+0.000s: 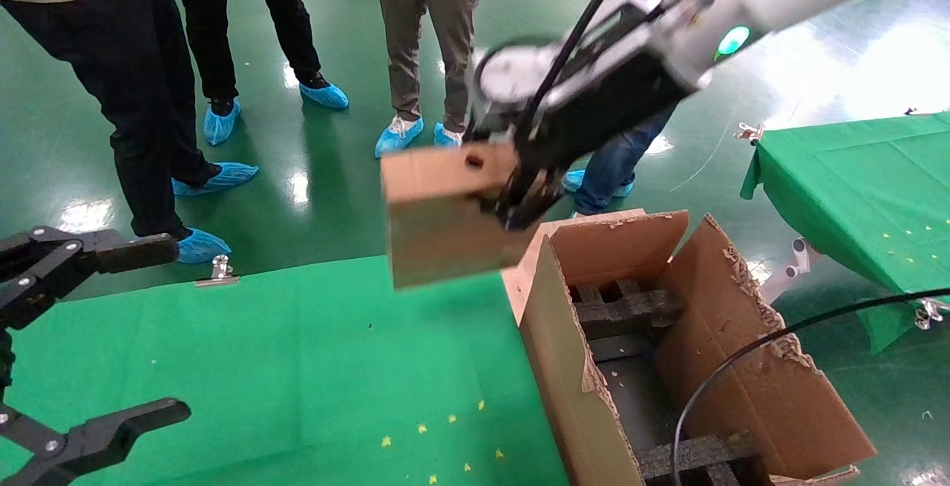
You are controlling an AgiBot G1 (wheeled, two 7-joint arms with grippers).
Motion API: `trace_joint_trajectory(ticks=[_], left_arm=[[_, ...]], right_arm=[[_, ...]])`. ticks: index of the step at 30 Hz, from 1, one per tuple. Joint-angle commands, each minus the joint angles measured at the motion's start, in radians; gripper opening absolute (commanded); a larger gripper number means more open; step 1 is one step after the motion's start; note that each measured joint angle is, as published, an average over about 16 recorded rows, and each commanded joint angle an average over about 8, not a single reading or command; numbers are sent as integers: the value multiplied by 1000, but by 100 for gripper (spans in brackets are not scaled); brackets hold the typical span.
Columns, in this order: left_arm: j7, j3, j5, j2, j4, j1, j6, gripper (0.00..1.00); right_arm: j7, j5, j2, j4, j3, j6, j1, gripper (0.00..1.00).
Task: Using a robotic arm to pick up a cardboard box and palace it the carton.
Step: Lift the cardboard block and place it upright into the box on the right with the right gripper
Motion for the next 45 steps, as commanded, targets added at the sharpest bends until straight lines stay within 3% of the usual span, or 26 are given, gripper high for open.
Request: trace_joint_trajectory(ticks=[1,11,26,37,45], left_arm=[[0,0,0,0,0,0,0,100],[0,0,0,0,0,0,0,100],[0,0,0,0,0,0,0,100],[0,0,0,0,0,0,0,100],[0,0,0,0,0,0,0,100]], right_arm=[[-8,8,3,-24,-10,0,41,0],[-54,10,49,-117,-70,5,96,0],[-69,-80,224,-180,-195,4,172,0],[-59,-110,326,-180,-262,12,151,0],[-55,-70,337,-165,-267,15,117,0]])
